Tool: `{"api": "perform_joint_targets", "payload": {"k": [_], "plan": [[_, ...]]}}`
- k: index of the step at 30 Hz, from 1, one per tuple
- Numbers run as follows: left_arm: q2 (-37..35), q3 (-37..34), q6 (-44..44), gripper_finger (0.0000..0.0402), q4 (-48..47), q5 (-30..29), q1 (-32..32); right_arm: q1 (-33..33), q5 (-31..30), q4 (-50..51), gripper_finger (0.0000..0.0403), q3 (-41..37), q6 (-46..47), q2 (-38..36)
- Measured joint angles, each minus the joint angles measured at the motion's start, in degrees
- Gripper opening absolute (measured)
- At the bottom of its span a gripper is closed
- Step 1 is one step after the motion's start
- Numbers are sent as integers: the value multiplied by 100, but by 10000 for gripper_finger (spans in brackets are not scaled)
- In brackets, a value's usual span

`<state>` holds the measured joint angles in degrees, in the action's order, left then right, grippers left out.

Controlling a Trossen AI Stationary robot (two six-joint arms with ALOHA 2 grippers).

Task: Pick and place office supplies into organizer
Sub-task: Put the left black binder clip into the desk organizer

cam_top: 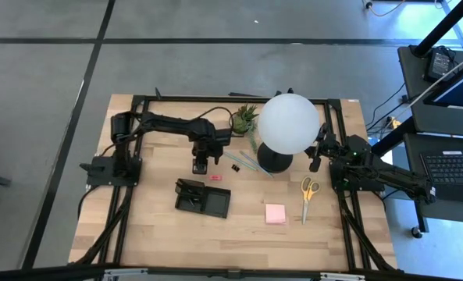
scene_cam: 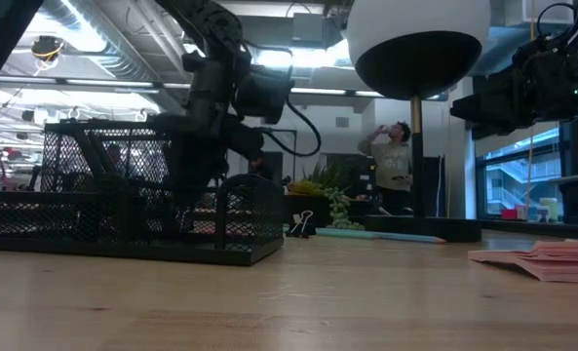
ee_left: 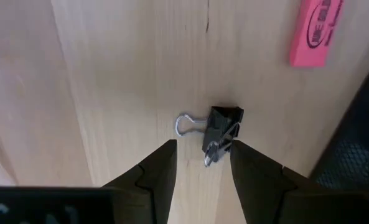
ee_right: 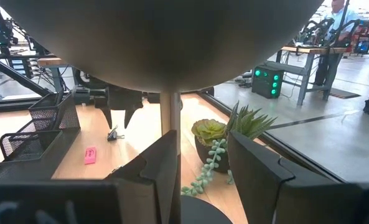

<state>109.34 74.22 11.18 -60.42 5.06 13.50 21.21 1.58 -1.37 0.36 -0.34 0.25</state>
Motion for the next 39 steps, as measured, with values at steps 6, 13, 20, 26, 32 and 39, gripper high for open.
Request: {"api": "perform_joint_targets", "payload": {"k": [6, 13, 20, 26, 32, 39], "plan": [[43, -211, -9, 143, 19, 9, 0, -2, 0, 0, 145, 0, 0, 5], [43, -260, -101, 130, 144, 19, -7, -1, 0, -2, 145, 1, -9, 44], [41, -260, -99, 94, 260, 25, -7, 0, 0, -2, 145, 0, -13, 50], [41, -260, -98, 73, 275, 24, -7, -2, 0, -2, 145, 1, -15, 50], [40, -260, -74, 55, 330, 23, -7, -1, 0, -1, 145, 1, -16, 50], [22, -258, -39, 24, 302, 45, -7, -2, 0, 0, 145, 2, -16, 50]]}}
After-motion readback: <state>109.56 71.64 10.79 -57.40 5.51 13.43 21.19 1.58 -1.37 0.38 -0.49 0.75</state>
